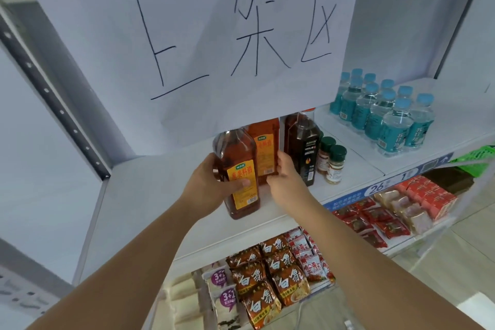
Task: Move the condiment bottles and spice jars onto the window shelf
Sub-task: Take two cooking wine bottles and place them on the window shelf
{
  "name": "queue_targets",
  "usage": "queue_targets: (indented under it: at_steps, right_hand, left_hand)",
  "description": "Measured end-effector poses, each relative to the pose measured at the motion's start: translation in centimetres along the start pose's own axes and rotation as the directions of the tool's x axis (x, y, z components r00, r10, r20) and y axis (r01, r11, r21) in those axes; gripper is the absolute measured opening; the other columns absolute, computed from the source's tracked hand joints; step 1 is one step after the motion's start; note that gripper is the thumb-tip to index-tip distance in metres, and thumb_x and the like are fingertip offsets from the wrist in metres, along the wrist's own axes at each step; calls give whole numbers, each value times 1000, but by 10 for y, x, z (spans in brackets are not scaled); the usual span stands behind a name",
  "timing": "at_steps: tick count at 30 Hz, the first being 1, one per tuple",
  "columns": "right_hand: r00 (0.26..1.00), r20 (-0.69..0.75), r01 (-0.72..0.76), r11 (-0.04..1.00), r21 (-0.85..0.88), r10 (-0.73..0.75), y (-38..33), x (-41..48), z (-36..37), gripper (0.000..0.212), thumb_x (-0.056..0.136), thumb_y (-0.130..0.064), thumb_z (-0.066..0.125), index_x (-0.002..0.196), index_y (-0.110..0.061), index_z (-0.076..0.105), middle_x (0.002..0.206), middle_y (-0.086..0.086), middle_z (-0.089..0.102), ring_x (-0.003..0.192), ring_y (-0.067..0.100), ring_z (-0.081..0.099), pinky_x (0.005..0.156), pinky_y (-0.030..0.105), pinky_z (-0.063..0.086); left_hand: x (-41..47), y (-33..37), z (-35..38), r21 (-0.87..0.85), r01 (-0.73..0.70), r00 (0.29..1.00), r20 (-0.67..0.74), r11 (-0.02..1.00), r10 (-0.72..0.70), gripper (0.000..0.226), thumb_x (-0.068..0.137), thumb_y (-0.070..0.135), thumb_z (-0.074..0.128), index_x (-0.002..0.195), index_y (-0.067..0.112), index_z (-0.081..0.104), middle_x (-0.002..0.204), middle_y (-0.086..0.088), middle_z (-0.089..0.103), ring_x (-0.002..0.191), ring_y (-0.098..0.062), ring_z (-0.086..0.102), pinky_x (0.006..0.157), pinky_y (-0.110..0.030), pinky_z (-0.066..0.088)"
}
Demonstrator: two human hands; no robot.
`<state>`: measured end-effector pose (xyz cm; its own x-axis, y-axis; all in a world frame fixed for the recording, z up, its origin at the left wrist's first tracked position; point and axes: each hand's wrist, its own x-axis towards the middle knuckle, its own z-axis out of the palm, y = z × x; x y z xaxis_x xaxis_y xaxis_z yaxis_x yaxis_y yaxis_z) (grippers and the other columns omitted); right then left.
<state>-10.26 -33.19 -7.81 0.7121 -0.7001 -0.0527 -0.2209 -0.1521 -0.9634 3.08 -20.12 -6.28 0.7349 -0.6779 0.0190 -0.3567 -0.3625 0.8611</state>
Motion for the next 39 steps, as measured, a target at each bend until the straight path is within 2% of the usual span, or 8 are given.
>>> queue_targets:
  at_steps: [4, 10, 14, 18, 21, 25, 30, 39]
  right_hand:
    - [988, -79, -128, 991, 27, 129, 2, 21, 15, 54, 107, -12, 41, 155, -33, 29, 143, -2, 54, 138, 24, 48, 114, 49, 40]
    - [973, -212, -98, 995, -14, 93, 5, 30, 34, 66, 99, -4, 58, 155, -25, 31, 148, 7, 44, 137, 30, 49, 111, 47, 42]
    - [974, -202, -112, 992, -58, 98, 1, 37, 42, 89, 94, -23, 73, 161, -26, 16, 157, 13, 36, 141, 37, 44, 115, 54, 37]
    - [988, -134, -76, 997, -34, 71, 2, 47, 49, 91, 80, -43, 85, 154, -27, 34, 141, 3, 62, 131, 30, 58, 113, 56, 44]
    - [977, -208, -59, 998, -31, 51, 3, 53, 55, 78, 75, -43, 89, 138, -22, 48, 119, -2, 57, 114, 25, 62, 103, 46, 52]
    - [977, -214, -16, 1000, 15, 18, 4, 60, 58, 62, 77, -26, 89, 117, -18, 42, 100, -8, 57, 88, 13, 61, 75, 25, 49]
    - [986, -132, 98, 993, -66, -106, 3, 54, 64, 64, 81, -34, 86, 130, -20, 49, 113, -11, 62, 101, 16, 60, 84, 32, 47]
    - [964, 153, 236, 964, -120, -217, -4, 13, 84, 51, 79, -39, 85, 118, -27, 55, 97, -21, 62, 86, -6, 57, 68, 13, 42]
  left_hand:
    - [-6, -8, -24, 12, 9, 998, 66, 1000, -9, 63, 71, 34, 93, 125, 34, 61, 114, 15, 71, 104, -11, 69, 86, -34, 58]
    - [-16, -19, -52, 21, 18, 991, 135, 1000, -20, 64, 73, 33, 92, 129, 35, 60, 118, 13, 72, 109, -13, 69, 98, -46, 58]
    - [-17, -25, -65, 28, 6, 986, 166, 1000, -11, 60, 74, 33, 91, 124, 41, 60, 116, 16, 73, 109, -11, 69, 97, -46, 59]
    - [-20, -32, -75, 23, 13, 985, 171, 1000, -17, 58, 72, 34, 92, 119, 47, 60, 114, 18, 73, 109, -10, 69, 96, -45, 59]
    - [-26, -37, -82, 16, 42, 986, 158, 999, -44, 64, 69, 37, 94, 123, 44, 61, 115, 18, 74, 111, -11, 69, 97, -46, 59]
    - [-34, -39, -91, 28, 72, 989, 126, 997, -75, 63, 72, 37, 92, 125, 42, 59, 118, 17, 72, 112, -13, 68, 98, -47, 58]
    - [-50, -44, -100, 18, 96, 994, 56, 995, -96, 60, 72, 35, 92, 123, 40, 62, 115, 15, 74, 110, -14, 70, 99, -48, 57]
    - [-110, -46, -113, -20, 171, 978, -122, 985, -172, 56, 73, 28, 91, 119, 41, 62, 115, 16, 74, 111, -13, 69, 99, -48, 57]
